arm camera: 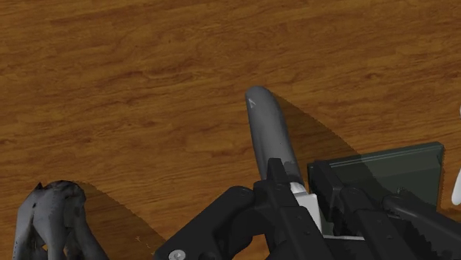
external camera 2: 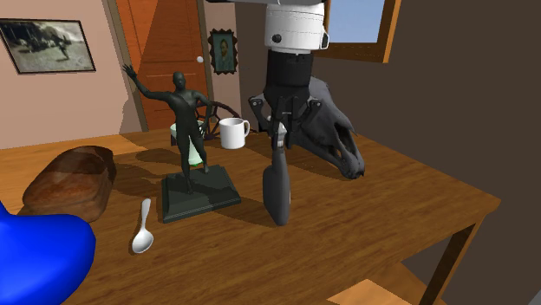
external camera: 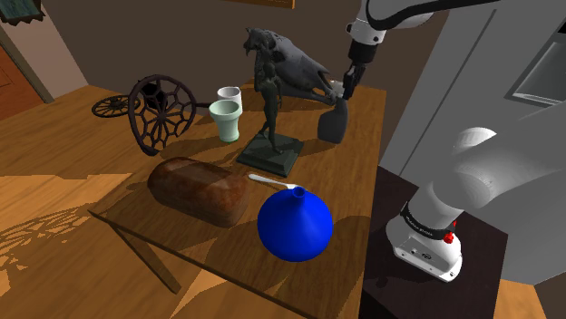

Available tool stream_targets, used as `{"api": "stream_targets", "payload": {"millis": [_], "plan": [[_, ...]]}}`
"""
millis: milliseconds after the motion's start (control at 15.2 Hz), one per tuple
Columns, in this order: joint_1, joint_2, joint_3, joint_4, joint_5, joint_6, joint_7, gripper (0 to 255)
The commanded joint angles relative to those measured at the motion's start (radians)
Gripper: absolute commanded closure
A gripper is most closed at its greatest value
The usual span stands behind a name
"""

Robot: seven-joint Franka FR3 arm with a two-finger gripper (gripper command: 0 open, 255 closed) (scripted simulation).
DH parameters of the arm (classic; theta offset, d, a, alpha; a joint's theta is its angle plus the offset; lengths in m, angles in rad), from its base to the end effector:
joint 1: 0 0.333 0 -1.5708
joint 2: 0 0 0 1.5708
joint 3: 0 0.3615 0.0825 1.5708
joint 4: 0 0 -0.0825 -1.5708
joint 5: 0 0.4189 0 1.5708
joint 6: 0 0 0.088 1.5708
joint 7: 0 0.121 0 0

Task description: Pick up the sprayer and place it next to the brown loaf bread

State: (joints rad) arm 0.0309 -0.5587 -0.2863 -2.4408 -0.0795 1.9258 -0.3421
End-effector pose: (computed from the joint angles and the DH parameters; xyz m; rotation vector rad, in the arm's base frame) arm 0.3829 -0.1168 0.5064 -3.0667 -0.2352 -0.0719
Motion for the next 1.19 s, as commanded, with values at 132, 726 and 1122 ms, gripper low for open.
{"api": "stream_targets", "payload": {"millis": [132, 726, 1122], "plan": [[0.001, -0.007, 0.006, 0.042, 0.002, -0.049, 0.003, 255], [0.006, -0.009, 0.018, 0.161, 0.010, -0.170, 0.008, 255], [0.011, 0.000, 0.024, 0.248, 0.016, -0.248, 0.010, 255]]}}
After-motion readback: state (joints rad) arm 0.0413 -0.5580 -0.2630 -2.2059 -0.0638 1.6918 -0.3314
